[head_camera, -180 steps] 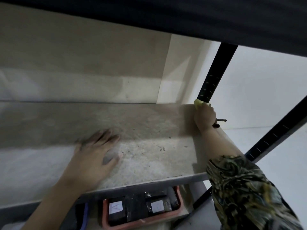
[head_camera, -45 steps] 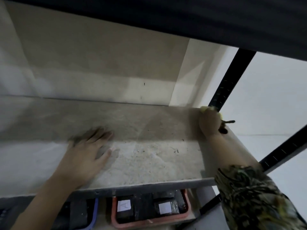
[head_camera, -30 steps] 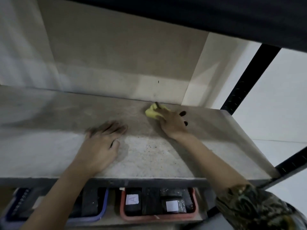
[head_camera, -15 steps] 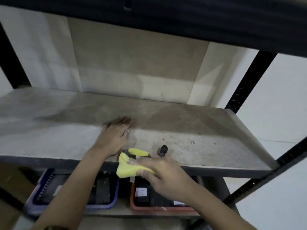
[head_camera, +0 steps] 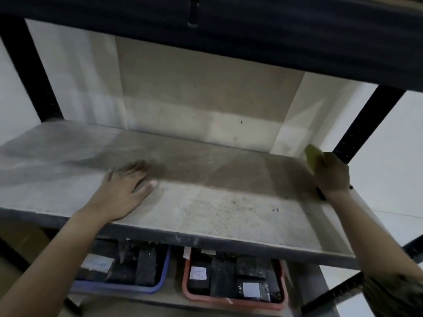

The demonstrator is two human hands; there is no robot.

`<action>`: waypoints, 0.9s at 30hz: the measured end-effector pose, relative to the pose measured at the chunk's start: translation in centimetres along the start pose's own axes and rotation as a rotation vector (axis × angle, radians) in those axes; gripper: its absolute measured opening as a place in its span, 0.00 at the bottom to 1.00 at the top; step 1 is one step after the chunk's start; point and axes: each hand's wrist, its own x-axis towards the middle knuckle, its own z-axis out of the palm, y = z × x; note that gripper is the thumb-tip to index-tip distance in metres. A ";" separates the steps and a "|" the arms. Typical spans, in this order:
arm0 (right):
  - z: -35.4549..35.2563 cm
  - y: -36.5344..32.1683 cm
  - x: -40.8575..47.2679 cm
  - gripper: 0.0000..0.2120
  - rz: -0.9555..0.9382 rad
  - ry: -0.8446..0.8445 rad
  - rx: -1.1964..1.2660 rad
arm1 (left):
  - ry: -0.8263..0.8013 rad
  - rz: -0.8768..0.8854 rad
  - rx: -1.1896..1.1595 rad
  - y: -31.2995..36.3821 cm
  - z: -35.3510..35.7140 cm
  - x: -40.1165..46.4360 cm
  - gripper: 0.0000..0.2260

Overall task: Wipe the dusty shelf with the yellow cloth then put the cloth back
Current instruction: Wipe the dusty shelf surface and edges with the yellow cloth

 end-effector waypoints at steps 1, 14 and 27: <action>1.1 0.3 0.6 0.16 -0.005 -0.001 -0.062 | -0.003 -0.027 0.003 -0.7 -0.2 -0.3 0.41; 13.5 -13.1 -1.4 0.19 -0.303 -0.262 -0.063 | 0.018 -0.094 0.015 -7.3 -1.5 -1.7 0.37; 9.2 -18.4 -19.2 0.15 -0.638 -0.549 0.032 | 0.062 -0.070 -0.048 -6.9 -1.9 -1.9 0.19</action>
